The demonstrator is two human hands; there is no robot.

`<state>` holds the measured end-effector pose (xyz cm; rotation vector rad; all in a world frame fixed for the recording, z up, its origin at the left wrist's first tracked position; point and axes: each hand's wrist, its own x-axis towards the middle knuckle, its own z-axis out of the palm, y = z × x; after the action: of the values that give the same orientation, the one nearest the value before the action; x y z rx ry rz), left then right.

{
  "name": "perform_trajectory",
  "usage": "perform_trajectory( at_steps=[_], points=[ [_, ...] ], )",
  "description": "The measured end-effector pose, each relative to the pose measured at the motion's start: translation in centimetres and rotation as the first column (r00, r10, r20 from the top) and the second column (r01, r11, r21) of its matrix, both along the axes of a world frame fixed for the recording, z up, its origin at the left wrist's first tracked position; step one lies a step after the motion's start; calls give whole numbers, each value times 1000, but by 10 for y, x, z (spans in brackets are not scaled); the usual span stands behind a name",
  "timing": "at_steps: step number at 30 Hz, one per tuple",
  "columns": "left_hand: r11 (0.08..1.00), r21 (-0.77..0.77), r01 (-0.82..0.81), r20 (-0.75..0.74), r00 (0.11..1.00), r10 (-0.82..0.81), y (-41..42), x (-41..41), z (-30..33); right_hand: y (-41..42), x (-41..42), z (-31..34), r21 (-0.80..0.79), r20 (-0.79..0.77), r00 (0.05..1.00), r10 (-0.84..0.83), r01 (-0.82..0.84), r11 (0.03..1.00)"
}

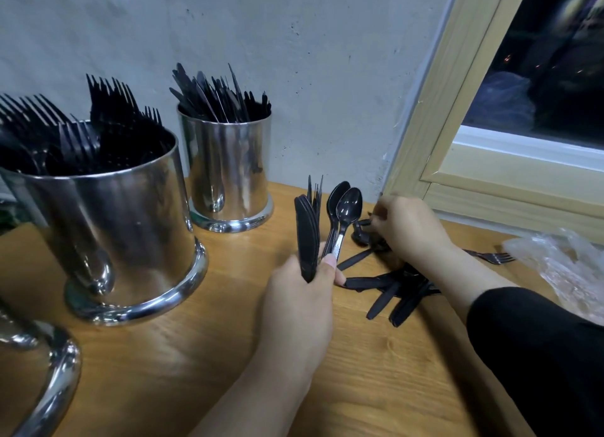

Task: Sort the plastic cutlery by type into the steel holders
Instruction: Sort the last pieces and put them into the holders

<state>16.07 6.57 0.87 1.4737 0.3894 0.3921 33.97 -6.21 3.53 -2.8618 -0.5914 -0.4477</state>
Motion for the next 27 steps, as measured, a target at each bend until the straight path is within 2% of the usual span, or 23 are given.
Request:
perform_trajectory(
  at_steps=[2,4,7,9,12,16,19,21,27],
  points=[
    [1000,8,-18,9,1000,18,0,0,1,-2,-10,15,166,126,989,75,-96,981],
    [998,24,-54,21,998,53,0,-1,2,-3,-28,40,409,183,981,68,-139,902],
    [990,95,-100,58,994,95,0,-2,6,-3,-67,70,721,99,994,45,-103,685],
    [981,143,-130,80,990,119,0,-3,7,-1,-95,70,843,-35,990,135,-44,536],
    [953,275,-125,71,991,109,-3,-6,6,3,-122,48,910,-174,960,221,71,409],
    [907,413,-83,82,995,54,-7,-7,1,5,-126,27,967,-209,946,248,162,197],
    [871,488,-53,90,996,10,-9,-8,0,6,-123,25,974,-223,946,233,208,89],
    [861,509,-22,68,998,-14,-10,-8,0,6,-123,24,977,-213,952,217,205,62],
    [840,543,27,31,998,-52,-9,-8,2,9,-127,21,973,-229,955,187,221,61]
  ],
)
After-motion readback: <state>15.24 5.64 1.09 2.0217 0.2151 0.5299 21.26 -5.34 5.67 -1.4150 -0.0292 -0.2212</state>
